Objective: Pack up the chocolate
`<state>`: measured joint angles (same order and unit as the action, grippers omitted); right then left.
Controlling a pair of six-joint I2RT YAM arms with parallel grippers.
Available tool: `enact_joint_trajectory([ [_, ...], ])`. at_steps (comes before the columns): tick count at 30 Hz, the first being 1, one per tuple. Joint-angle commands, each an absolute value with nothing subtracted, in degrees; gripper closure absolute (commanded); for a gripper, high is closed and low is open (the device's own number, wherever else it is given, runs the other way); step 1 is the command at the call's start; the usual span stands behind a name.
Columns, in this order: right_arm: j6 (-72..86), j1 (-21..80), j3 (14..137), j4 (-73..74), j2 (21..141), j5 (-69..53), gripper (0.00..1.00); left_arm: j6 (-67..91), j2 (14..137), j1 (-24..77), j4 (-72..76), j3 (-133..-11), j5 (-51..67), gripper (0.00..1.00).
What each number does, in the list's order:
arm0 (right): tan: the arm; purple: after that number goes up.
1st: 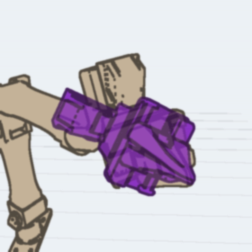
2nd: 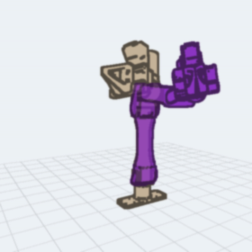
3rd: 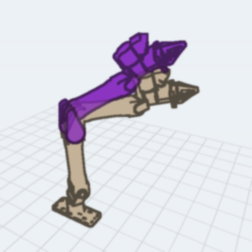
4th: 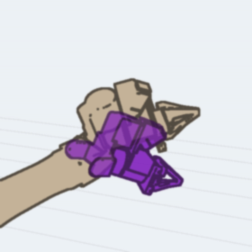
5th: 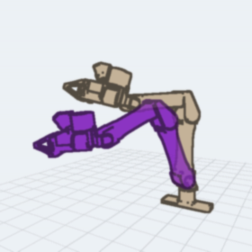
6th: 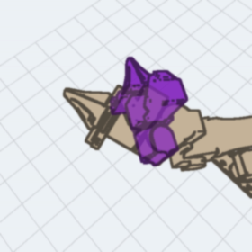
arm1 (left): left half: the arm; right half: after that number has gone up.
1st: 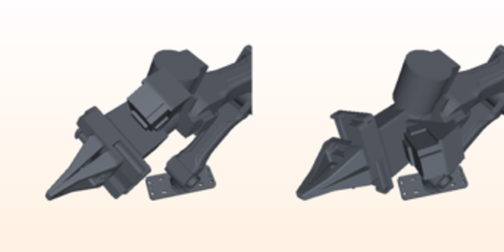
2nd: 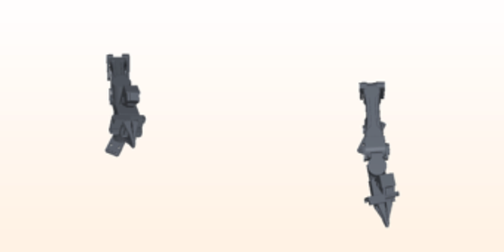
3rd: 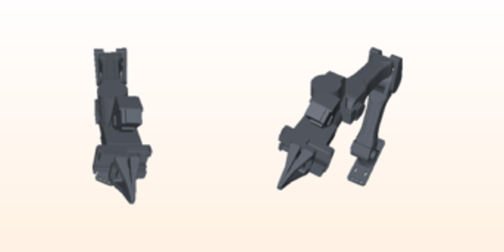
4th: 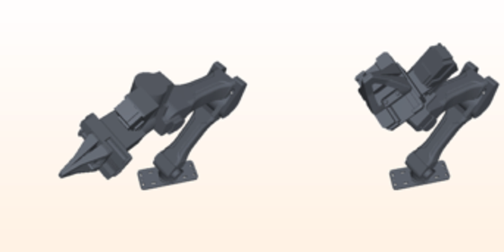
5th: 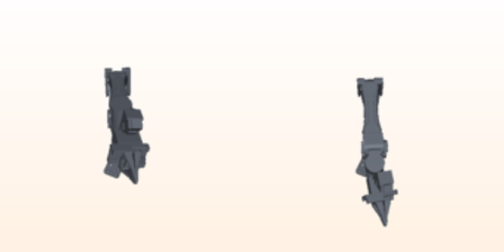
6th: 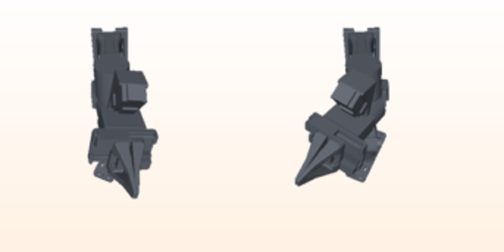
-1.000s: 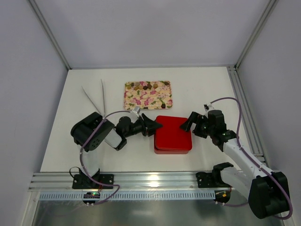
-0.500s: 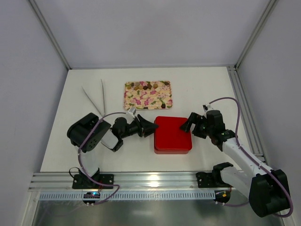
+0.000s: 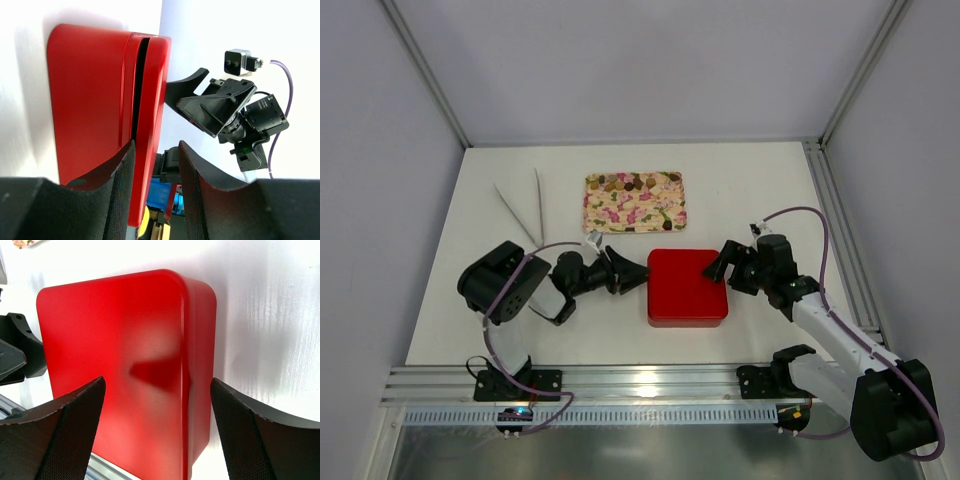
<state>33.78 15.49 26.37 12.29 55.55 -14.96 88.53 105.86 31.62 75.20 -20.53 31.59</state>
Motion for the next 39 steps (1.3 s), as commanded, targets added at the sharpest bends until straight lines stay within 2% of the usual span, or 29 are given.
enact_joint_trajectory([
  [1,33.4,16.08,28.39,12.21,55.46,-12.84,0.15,87.36,103.89,30.59,86.75,-19.34,32.87,0.6],
  [19,31.73,18.45,32.16,19.16,54.49,-6.95,0.22,87.19,105.2,29.44,86.48,-17.93,33.57,0.6],
  [39,33.22,25.05,36.03,20.92,58.97,-3.52,0.22,86.31,104.77,30.76,82.27,-20.21,34.37,0.58],
])
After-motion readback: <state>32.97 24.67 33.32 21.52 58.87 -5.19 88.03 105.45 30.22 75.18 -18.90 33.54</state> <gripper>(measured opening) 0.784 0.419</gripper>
